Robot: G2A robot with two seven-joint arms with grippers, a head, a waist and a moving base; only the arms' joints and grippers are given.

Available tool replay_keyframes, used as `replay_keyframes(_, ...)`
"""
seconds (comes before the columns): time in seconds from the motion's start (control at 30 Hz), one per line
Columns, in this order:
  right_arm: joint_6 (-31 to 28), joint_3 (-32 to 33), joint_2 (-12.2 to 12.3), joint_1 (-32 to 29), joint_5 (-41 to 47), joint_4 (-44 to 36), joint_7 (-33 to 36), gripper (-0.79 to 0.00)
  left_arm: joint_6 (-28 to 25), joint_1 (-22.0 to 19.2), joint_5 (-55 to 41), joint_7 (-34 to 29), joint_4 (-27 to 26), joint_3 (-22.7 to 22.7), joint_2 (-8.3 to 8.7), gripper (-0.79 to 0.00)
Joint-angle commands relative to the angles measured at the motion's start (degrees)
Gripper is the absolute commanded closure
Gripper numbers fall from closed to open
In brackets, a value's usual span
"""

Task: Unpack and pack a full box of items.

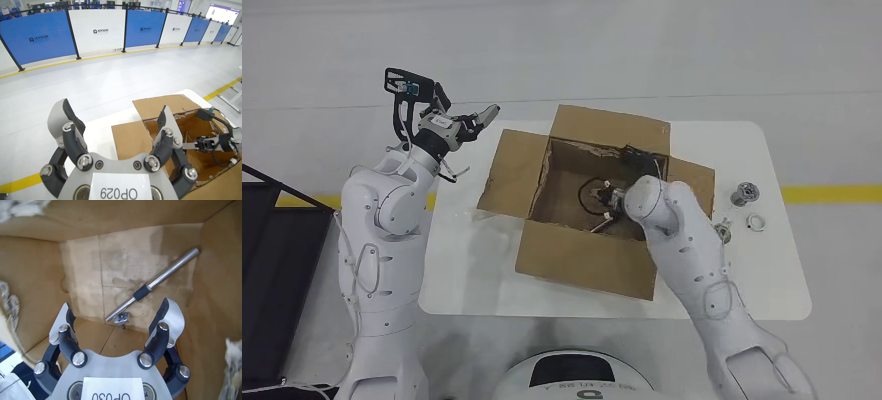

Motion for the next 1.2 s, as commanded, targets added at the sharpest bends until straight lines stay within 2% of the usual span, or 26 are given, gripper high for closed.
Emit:
replay_keyframes(0.0,0.6,-0.9,-0.4,1.3,-0.2,3.0,-0.6,-0.597,0.0,0.0,-0.1,0.0,0.0,0.0,0.00,-0.785)
replay_keyframes(0.03,1.0,-1.3,-0.6,2.0,-0.3,4.4,-1.0,-0.539,0.0,0.0,-0.1,0.0,0.0,0.0,0.00,-0.785)
replay_keyframes(0.13,1.8,-2.1,-1.1,3.5,-0.1,8.5,-1.8,-0.459,0.0,0.0,-0.1,0.0,0.0,0.0,0.00,-0.785)
replay_keyframes(0.2,2.2,-2.6,-1.4,4.3,-0.3,11.0,-2.2,-0.517,0.0,0.0,-0.1,0.0,0.0,0.0,0.00,-0.785)
replay_keyframes(0.27,2.4,-2.9,-1.6,4.8,-0.2,12.9,-2.4,-0.465,0.0,0.0,-0.1,0.0,0.0,0.0,0.00,-0.785)
replay_keyframes(0.33,2.7,-2.9,-1.8,5.0,0.0,14.0,-2.7,-0.456,0.0,0.0,-0.1,0.0,0.0,0.0,0.00,-0.785)
replay_keyframes(0.4,3.0,-2.8,-1.9,4.8,0.1,14.3,-3.1,-0.400,0.0,0.0,-0.1,0.0,0.0,0.0,0.00,-0.785)
replay_keyframes(0.53,3.6,-2.2,-1.9,4.1,0.0,14.1,-3.6,-0.376,0.0,0.0,-0.1,0.0,0.0,0.0,0.00,-0.785)
replay_keyframes(0.63,3.7,-2.0,-2.0,3.9,0.0,15.1,-3.7,-0.323,0.0,0.0,-0.1,0.0,0.0,0.0,0.00,-0.785)
replay_keyframes(0.73,3.6,-2.0,-2.2,4.2,0.1,16.2,-3.7,-0.206,0.0,0.0,-0.1,0.0,0.0,0.0,0.00,-0.785)
replay_keyframes(0.83,3.6,-2.1,-2.4,4.7,0.2,17.1,-3.6,0.000,0.0,0.0,-0.1,0.0,0.0,0.0,0.00,-0.785)
replay_keyframes(1.0,3.9,-1.8,-2.5,4.4,-0.3,14.6,-3.9,0.000,0.0,0.0,-0.1,0.0,0.0,0.0,0.00,-0.785)
replay_keyframes(1.17,4.5,-1.0,-2.0,0.2,-3.1,5.1,-4.5,0.000,0.0,0.0,-0.1,0.0,0.0,0.0,0.00,-0.785)
